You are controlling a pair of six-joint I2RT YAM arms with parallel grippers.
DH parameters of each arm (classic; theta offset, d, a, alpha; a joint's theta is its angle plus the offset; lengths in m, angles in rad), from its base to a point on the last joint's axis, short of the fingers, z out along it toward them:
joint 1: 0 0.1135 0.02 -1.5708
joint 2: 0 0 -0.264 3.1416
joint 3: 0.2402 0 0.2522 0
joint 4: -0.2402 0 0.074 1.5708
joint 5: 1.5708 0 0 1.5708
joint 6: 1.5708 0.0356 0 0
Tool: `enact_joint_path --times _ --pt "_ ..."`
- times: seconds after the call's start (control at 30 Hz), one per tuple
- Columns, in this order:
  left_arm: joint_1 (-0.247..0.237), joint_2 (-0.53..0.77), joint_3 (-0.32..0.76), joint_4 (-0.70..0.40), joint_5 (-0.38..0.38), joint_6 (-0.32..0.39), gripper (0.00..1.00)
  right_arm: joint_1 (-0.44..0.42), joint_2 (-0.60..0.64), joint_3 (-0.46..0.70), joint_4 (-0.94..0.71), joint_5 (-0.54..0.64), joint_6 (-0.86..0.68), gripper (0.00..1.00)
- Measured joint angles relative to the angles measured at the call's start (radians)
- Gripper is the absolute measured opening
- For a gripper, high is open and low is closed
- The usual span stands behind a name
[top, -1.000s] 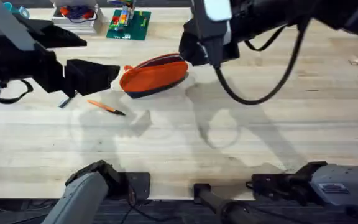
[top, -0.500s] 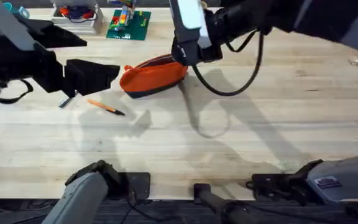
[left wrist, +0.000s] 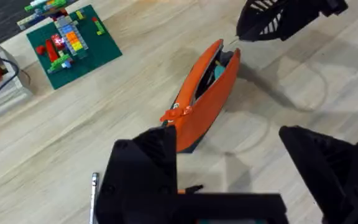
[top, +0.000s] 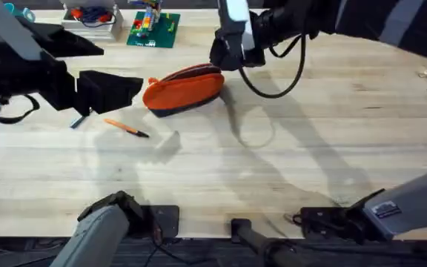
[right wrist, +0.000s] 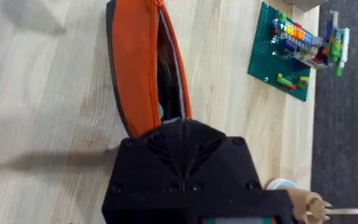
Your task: Unzip the bag, pick up the pens from the table one at a time and place them inside, then zip the bag closed.
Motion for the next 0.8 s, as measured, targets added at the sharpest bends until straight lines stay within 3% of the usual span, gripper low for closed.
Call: enact_joint_path --times 0.8 --pt "0.0 0.0 0.0 -0.015 0.0 0.0 0.995 -0.016 0.195 0.006 0.066 -0.112 0.059 0.028"
